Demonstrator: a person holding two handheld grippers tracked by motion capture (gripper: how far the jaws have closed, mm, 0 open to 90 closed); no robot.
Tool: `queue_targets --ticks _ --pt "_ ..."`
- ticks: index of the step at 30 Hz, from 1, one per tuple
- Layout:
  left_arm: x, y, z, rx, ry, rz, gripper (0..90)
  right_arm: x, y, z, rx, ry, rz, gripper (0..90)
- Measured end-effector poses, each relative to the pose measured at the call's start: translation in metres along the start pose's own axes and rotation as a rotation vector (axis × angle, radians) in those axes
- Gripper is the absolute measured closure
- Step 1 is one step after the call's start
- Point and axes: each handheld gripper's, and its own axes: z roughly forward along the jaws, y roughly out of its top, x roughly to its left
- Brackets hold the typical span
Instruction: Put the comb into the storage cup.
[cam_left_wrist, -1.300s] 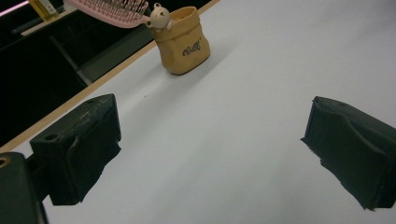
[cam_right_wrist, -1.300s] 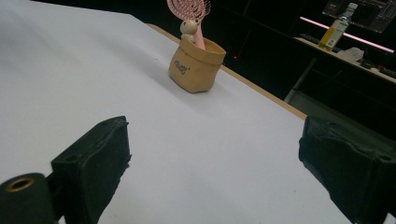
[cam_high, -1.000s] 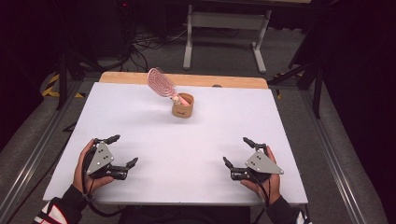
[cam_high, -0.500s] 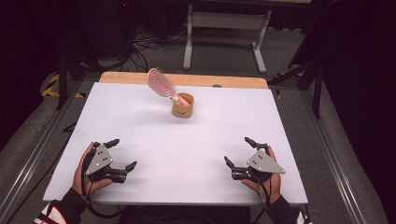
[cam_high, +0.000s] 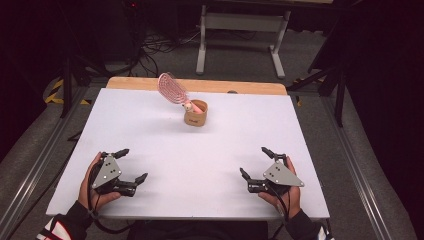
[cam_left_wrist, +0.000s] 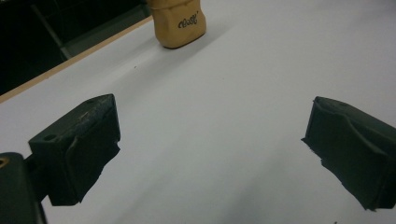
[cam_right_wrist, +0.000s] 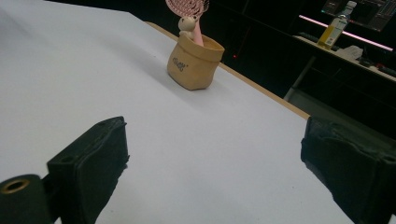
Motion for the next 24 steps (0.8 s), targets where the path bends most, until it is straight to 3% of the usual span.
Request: queue_targets --ticks 24 --pt "-0.0017 0.0012 0.0017 -0.002 -0.003 0.008 4.6 0.0008 0.0018 0.0001 -0.003 -0.013 0.000 8.5"
